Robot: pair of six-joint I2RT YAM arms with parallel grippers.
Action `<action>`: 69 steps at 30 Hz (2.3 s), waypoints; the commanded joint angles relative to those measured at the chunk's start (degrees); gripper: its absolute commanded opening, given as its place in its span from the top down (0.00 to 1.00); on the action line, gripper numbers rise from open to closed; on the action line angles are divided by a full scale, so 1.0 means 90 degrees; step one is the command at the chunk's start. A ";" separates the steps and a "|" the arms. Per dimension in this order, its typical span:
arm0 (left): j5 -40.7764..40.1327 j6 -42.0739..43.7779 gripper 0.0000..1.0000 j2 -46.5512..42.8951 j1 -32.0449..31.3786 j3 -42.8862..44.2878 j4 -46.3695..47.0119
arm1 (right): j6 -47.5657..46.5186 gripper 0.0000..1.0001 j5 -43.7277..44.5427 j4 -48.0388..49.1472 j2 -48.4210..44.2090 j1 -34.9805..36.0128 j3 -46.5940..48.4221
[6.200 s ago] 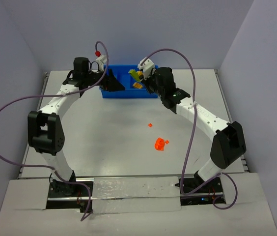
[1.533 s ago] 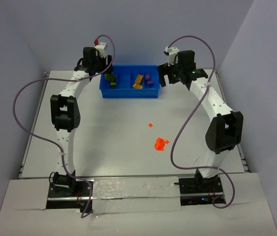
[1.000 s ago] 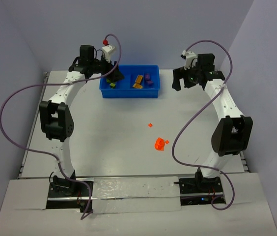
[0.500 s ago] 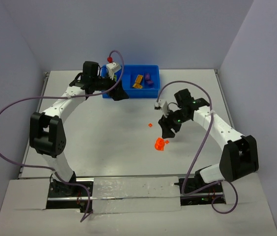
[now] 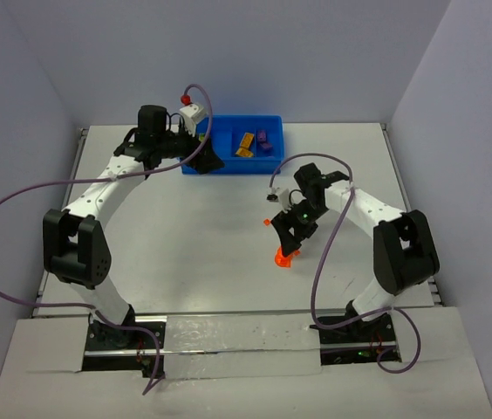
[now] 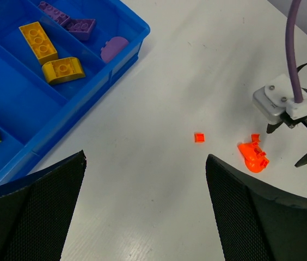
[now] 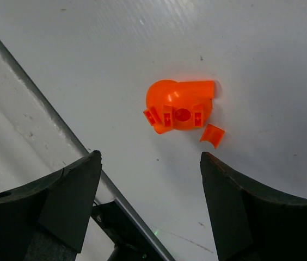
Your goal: Sort the legos into containers by color
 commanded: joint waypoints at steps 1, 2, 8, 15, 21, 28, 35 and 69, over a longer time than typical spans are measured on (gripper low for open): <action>-0.0157 -0.0068 0.03 -0.0207 0.0022 -0.0020 0.0232 | 0.0631 0.20 0.0510 0.0299 0.0045 0.0118 0.0296; -0.0191 -0.0075 0.03 -0.0207 0.0022 -0.0041 0.0246 | 0.0720 0.21 0.0743 0.0457 0.0086 0.0159 0.0276; -0.0172 -0.0097 0.02 -0.0188 0.0022 -0.0055 0.0280 | 0.0586 0.21 0.0946 0.0709 0.0304 0.0338 0.0280; -0.0214 -0.0100 0.02 -0.0211 0.0022 -0.0001 0.0279 | 0.0158 0.21 0.0997 0.0898 0.0482 0.0389 0.0257; -0.0290 -0.0097 0.01 -0.0307 0.0024 -0.0087 0.0257 | -0.0141 0.23 0.0963 0.0921 0.0677 0.0444 0.0212; -0.0354 -0.0049 0.01 -0.0344 0.0022 -0.0095 0.0182 | -0.0308 0.25 0.0765 0.0853 0.0809 0.0473 0.0242; -0.0371 -0.0018 0.01 -0.0344 0.0022 -0.0071 0.0163 | -0.0388 0.31 0.0676 0.0848 0.0933 0.0493 0.0172; -0.0094 -0.0762 0.01 -0.0626 0.0554 0.0025 0.0291 | -0.0413 0.78 0.0187 -0.0078 0.0435 0.0256 0.2041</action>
